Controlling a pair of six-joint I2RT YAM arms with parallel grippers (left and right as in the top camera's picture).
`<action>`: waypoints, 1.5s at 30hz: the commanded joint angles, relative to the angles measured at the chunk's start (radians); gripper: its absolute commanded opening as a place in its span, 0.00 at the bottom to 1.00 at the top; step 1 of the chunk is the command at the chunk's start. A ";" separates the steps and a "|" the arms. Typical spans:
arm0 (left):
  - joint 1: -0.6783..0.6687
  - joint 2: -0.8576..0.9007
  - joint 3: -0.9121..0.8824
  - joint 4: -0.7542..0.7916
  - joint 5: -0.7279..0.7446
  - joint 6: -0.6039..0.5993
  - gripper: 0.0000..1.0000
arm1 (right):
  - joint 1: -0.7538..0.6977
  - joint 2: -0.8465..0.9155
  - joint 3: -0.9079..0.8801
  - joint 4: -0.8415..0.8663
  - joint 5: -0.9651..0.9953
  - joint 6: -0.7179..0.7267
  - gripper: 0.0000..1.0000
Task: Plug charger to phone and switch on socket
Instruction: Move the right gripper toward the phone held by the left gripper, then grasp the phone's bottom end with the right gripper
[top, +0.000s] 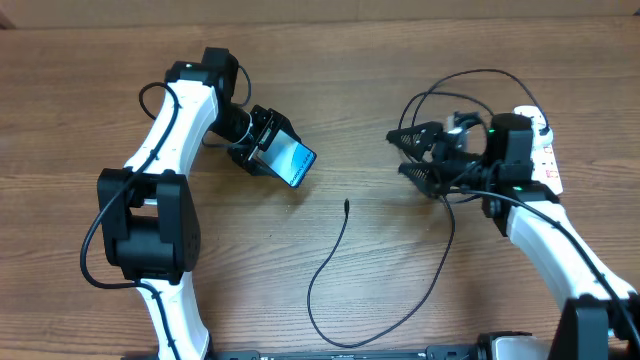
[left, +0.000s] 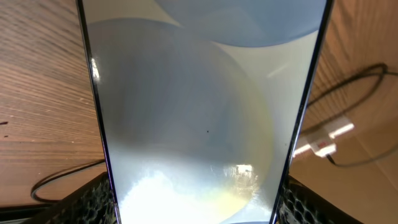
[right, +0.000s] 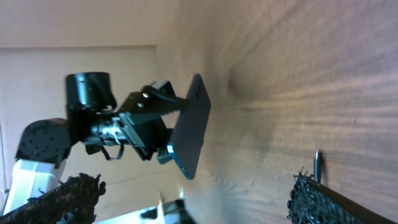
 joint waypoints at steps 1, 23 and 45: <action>-0.033 -0.022 0.028 0.002 -0.067 -0.095 0.04 | 0.055 0.036 0.018 0.010 0.005 0.007 1.00; -0.196 -0.022 0.028 0.065 -0.082 -0.472 0.04 | 0.296 0.041 0.018 0.006 0.285 -0.037 1.00; -0.283 -0.022 0.028 0.117 -0.013 -0.553 0.04 | 0.303 0.041 0.014 -0.039 0.372 -0.086 0.49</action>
